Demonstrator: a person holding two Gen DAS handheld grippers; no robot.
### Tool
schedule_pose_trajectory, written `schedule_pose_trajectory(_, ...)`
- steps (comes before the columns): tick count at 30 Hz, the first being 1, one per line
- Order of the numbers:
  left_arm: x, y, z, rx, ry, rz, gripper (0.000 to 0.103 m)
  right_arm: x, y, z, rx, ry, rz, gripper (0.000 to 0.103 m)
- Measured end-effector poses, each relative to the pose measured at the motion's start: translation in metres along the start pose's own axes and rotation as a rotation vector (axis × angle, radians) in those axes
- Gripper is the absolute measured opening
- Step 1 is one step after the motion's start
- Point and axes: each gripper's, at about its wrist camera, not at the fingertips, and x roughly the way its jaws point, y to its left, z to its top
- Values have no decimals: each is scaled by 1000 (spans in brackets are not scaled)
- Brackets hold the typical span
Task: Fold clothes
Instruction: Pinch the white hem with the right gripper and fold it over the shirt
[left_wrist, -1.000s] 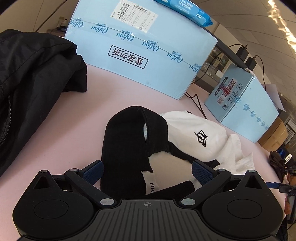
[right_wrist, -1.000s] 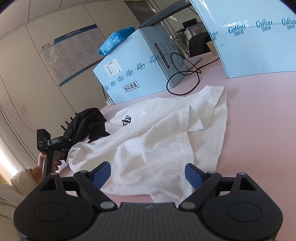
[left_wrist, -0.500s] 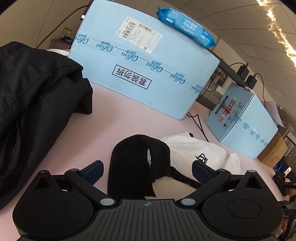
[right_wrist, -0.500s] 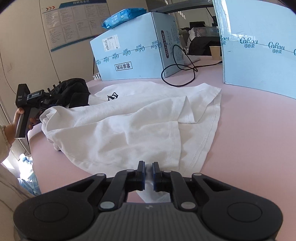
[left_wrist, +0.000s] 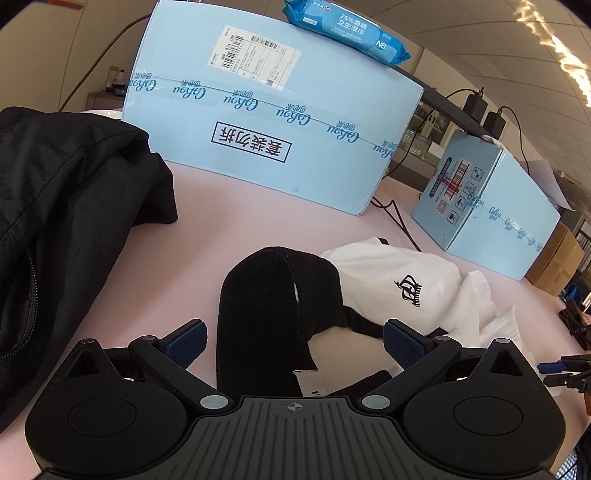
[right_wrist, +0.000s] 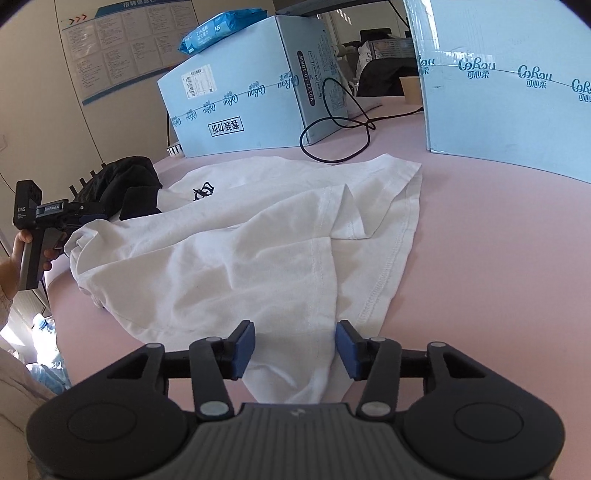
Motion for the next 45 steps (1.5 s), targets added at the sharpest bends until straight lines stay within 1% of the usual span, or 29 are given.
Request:
schedule_pose_trajectory(1, 0, -1, -1, 6, -1, 0, 103, 4, 8, 2, -37, 15, -29, 54)
schedule_pose_trajectory(3, 1, -1, -2, 18, 1, -1, 103, 8, 23, 1, -120, 20, -69, 29)
schedule_pose_trajectory(4, 2, -1, -2, 22, 2, 0, 103, 8, 26, 2, -130, 21, -52, 21)
schedule_pose_trajectory(5, 3, -1, -3, 24, 3, 2, 103, 7, 27, 2, -126, 20, -40, 14)
schedule_pose_trajectory(6, 3, -1, -3, 24, 4, 3, 103, 7, 28, 1, -128, 15, -41, 12)
schedule_pose_trajectory(9, 3, 1, -3, 15, 5, 1, 103, 2, 31, -4, -123, -16, -37, 10)
schedule_pose_trajectory(12, 1, 1, -2, 7, 0, -6, 103, -14, 33, -8, -108, -67, -4, 9)
schedule_pose_trajectory(14, -3, -1, 0, 17, -6, -14, 103, -27, 35, -9, -104, -100, 16, 9)
schedule_pose_trajectory(17, -9, -6, 4, 44, -16, -35, 103, -46, 41, -12, -103, -124, 51, 9)
schedule_pose_trajectory(19, -11, -9, 5, 61, -7, -58, 103, -56, 46, -16, -104, -118, 73, 9)
schedule_pose_trajectory(22, -15, -11, 5, 89, 15, -92, 103, -68, 53, -28, -93, -110, 80, 9)
schedule_pose_trajectory(26, -17, -10, 1, 118, 27, -96, 103, -79, 59, -47, -42, -116, 106, 9)
schedule_pose_trajectory(28, -17, -5, 0, 101, 25, -104, 103, -82, 59, -56, -14, -114, 114, 9)
schedule_pose_trajectory(30, -18, 4, 1, 54, 18, -128, 103, -83, 58, -65, 22, -108, 127, 9)
schedule_pose_trajectory(32, -18, 16, 1, -16, 13, -156, 103, -79, 57, -73, 45, -85, 133, 9)
schedule_pose_trajectory(35, -17, 30, -1, -100, 16, -175, 103, -74, 54, -76, 72, -63, 141, 10)
schedule_pose_trajectory(37, -16, 37, -3, -126, 22, -180, 103, -76, 51, -72, 92, -60, 157, 14)
schedule_pose_trajectory(38, -16, 37, -3, -120, 25, -176, 103, -79, 51, -72, 93, -53, 161, 17)
schedule_pose_trajectory(39, -17, 35, -3, -104, 27, -165, 103, -80, 50, -68, 92, -47, 165, 22)
schedule_pose_trajectory(40, -18, 34, -3, -89, 29, -153, 103, -81, 49, -64, 91, -41, 169, 28)
schedule_pose_trajectory(41, -20, 32, -2, -74, 19, -141, 103, -84, 46, -59, 102, -59, 180, 55)
schedule_pose_trajectory(42, -26, 29, 0, -60, -10, -126, 103, -87, 44, -53, 114, -79, 191, 77)
schedule_pose_trajectory(43, -31, 26, 3, -56, -36, -117, 103, -93, 37, -44, 163, -136, 227, 86)
schedule_pose_trajectory(44, -35, 23, 6, -66, -53, -117, 103, -98, 31, -34, 206, -190, 262, 90)
schedule_pose_trajectory(45, -39, 19, 10, -79, -60, -115, 103, -102, 25, -22, 233, -236, 296, 90)
